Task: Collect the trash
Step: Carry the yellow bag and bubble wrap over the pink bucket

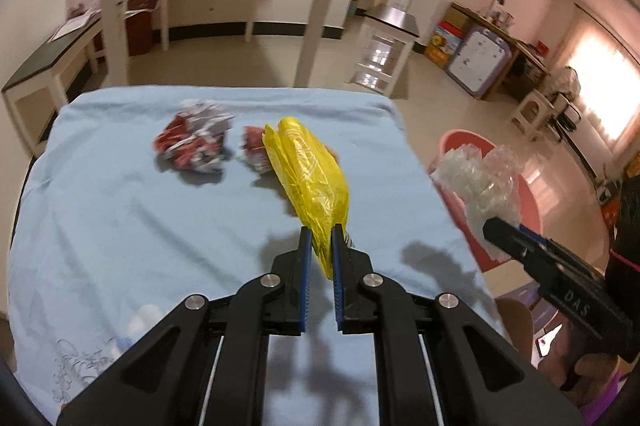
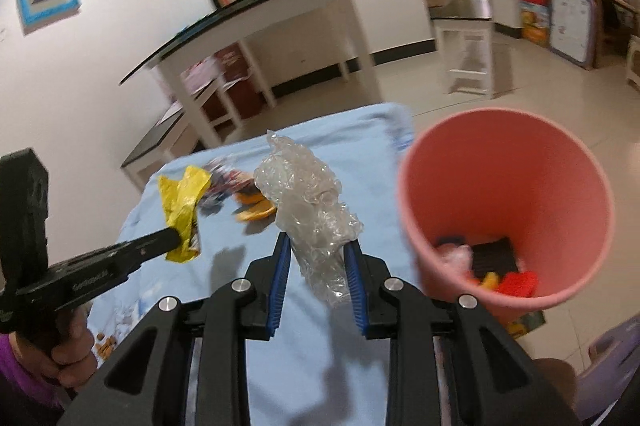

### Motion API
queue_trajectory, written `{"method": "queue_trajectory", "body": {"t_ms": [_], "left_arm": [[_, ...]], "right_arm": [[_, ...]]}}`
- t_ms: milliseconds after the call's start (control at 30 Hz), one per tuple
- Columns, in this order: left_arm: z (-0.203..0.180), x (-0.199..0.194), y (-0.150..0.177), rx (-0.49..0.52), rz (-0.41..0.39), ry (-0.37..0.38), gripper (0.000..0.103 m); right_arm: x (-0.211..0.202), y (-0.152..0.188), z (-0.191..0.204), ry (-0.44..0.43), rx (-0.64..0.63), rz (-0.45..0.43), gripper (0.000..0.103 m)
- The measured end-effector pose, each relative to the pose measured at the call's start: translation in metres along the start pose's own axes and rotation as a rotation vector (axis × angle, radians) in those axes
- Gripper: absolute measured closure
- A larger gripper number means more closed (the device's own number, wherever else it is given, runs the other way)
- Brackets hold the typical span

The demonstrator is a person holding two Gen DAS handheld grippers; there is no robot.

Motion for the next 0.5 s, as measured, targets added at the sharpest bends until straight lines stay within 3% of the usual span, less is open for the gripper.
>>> {"method": "queue_trajectory", "body": {"t_ms": [500], "left_arm": [[-0.093,0.027,-0.024,0.134,0.023,0.128,0.094]], "right_arm": [[-0.048,-0.022,-0.095,0.233,0.144,-0.148,0.076]]}}
Point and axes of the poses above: each gripper's, at about its wrist camera, not at the fingertips, and x roughly the way its jaws point, z to its left, y to its underside, the point moved 3 cm from there along x, roughly the way its jaws point, and after that the axes turned 4 degrees about -x, right-handed, at the moved point
